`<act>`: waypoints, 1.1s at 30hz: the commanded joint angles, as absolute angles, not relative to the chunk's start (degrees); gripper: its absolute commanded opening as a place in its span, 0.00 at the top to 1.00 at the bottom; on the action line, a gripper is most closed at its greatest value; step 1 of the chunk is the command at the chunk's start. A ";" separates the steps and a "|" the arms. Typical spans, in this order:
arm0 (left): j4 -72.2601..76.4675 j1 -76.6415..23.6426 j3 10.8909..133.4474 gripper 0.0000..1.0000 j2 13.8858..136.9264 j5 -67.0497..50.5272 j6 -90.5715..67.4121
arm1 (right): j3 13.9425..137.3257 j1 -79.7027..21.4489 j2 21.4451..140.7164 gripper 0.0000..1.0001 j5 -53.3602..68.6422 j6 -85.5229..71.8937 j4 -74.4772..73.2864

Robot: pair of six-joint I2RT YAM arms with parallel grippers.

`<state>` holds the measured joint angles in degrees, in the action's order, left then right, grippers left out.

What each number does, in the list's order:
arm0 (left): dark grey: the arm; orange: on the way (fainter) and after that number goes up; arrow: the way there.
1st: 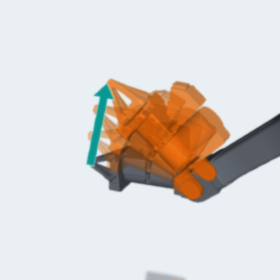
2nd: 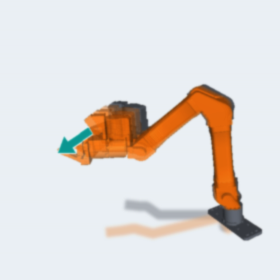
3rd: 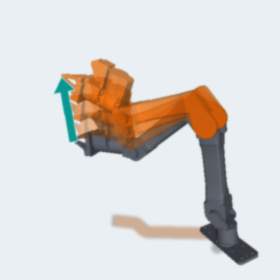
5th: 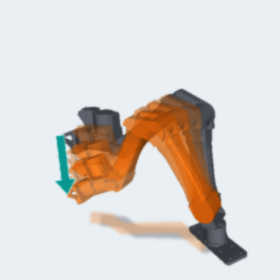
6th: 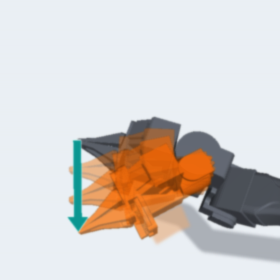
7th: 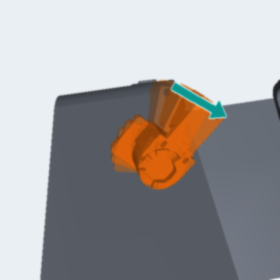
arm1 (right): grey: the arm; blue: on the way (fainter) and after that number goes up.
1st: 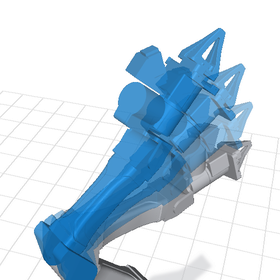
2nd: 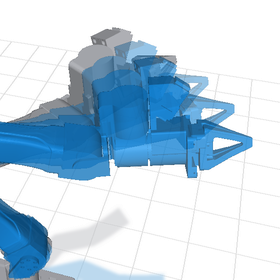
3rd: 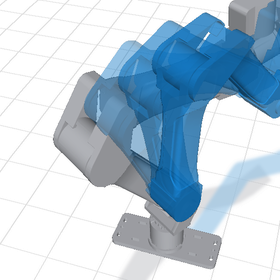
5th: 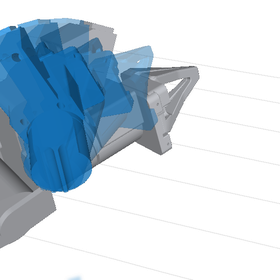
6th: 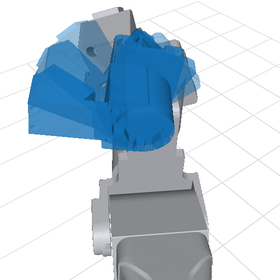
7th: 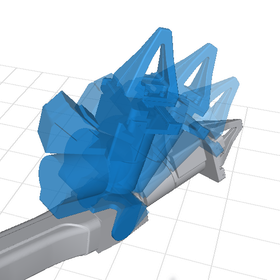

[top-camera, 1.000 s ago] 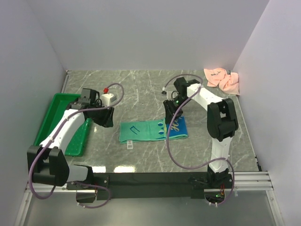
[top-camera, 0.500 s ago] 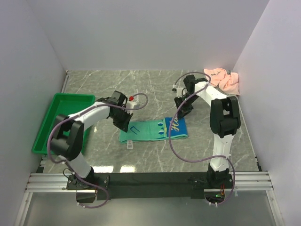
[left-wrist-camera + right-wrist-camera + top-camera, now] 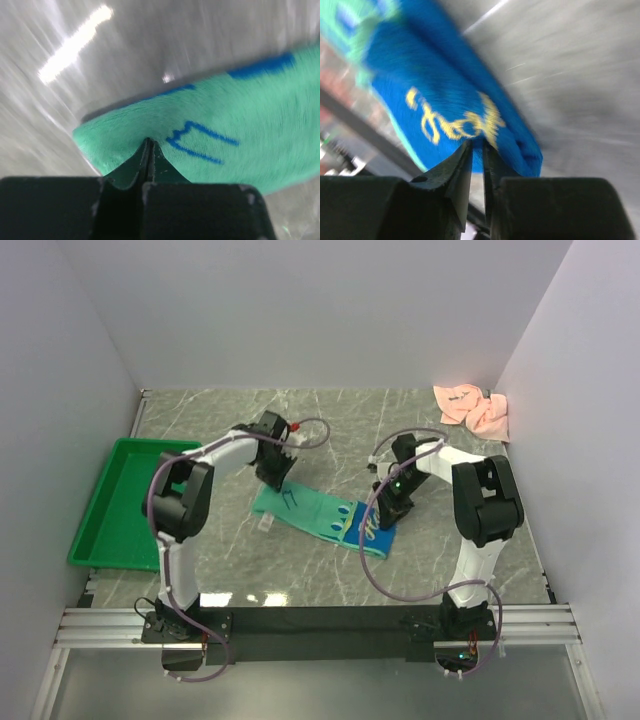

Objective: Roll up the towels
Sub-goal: Fold the towel

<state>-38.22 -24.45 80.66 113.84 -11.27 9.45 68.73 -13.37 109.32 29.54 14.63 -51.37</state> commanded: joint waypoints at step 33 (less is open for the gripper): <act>-32.70 -21.80 75.39 0.75 108.96 -15.38 -3.08 | 71.46 -18.72 111.09 0.70 38.50 7.13 -42.46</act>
<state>-35.27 -21.56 72.07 106.06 -14.98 -2.13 71.20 -17.82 111.90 38.70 9.06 -45.65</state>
